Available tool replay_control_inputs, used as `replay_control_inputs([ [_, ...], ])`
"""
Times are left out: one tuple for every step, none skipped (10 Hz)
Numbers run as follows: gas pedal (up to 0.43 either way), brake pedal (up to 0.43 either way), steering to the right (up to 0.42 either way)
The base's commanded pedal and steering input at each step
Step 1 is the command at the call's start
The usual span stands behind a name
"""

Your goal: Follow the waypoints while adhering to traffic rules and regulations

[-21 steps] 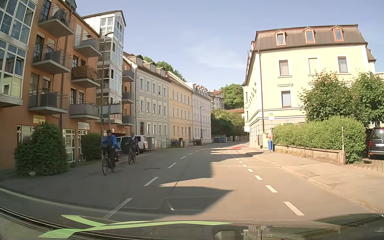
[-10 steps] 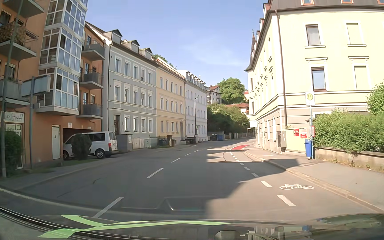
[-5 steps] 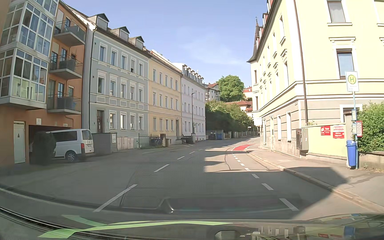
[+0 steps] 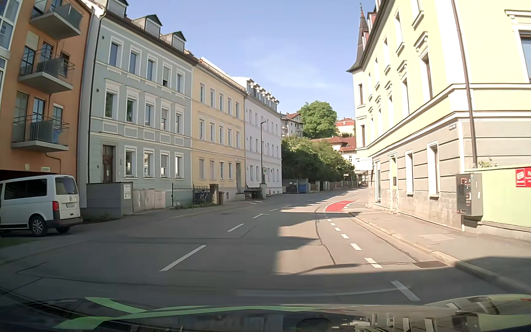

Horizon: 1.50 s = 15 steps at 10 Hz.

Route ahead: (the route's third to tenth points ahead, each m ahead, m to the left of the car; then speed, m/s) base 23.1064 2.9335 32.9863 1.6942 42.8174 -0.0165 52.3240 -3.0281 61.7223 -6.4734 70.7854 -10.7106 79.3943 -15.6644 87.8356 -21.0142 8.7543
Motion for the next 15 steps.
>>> replay_control_inputs([
  [0.047,0.0,0.002],
  [0.047,0.0,0.002],
  [0.047,0.0,0.002],
  [0.047,0.0,0.002],
  [0.059,0.0,0.002],
  [0.079,0.0,0.002],
  [0.079,0.0,0.002],
  [0.079,0.0,0.003],
  [0.079,0.0,0.005],
  [0.079,0.0,0.008],
  [0.079,0.0,0.011],
  [0.079,0.0,0.015],
  [0.079,0.0,0.018],
  [0.067,0.0,0.021],
  [0.067,0.0,0.026],
])
